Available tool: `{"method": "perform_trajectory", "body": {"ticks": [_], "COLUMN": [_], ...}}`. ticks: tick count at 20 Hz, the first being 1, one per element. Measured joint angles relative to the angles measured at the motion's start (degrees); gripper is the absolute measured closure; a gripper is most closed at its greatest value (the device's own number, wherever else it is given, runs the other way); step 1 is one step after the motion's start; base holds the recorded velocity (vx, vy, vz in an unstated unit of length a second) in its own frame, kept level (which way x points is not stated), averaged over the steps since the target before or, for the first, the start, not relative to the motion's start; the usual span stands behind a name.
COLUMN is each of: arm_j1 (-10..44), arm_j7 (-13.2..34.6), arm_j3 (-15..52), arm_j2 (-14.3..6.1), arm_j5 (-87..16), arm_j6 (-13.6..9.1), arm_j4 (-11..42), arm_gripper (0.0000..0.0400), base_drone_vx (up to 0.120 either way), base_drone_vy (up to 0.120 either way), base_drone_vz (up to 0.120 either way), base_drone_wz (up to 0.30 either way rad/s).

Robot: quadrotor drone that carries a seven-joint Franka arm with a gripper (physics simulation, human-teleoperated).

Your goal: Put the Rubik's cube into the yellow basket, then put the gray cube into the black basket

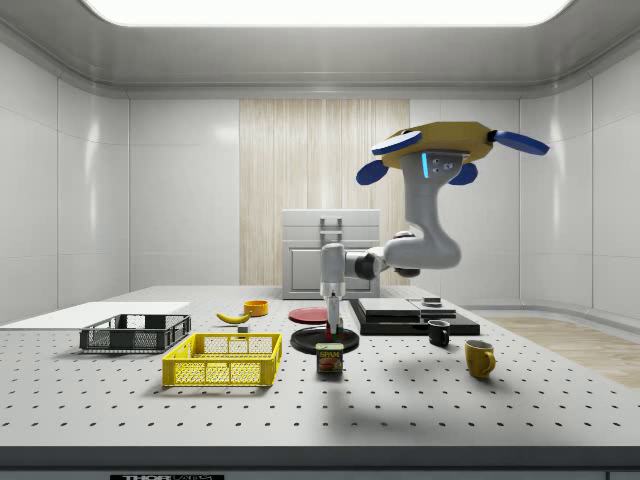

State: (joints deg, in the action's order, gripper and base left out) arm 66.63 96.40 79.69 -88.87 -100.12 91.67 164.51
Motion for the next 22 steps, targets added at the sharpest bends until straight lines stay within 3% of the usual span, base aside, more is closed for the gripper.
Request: {"method": "perform_trajectory", "body": {"ticks": [20,22], "arm_j1": [0.13,0.14], "arm_j7": [0.1,0.11], "arm_j3": [0.09,0.1], "arm_j2": [-0.69,-0.75], "arm_j5": [0.27,0.29], "arm_j6": [0.65,0.7], "arm_j4": [-0.02,-0.02], "arm_gripper": [0.0075,0.0075], "base_drone_vx": [0.12,0.12], "base_drone_vy": [0.0,-0.12], "base_drone_vz": [0.0,0.0], "base_drone_wz": [0.0,0.0]}}
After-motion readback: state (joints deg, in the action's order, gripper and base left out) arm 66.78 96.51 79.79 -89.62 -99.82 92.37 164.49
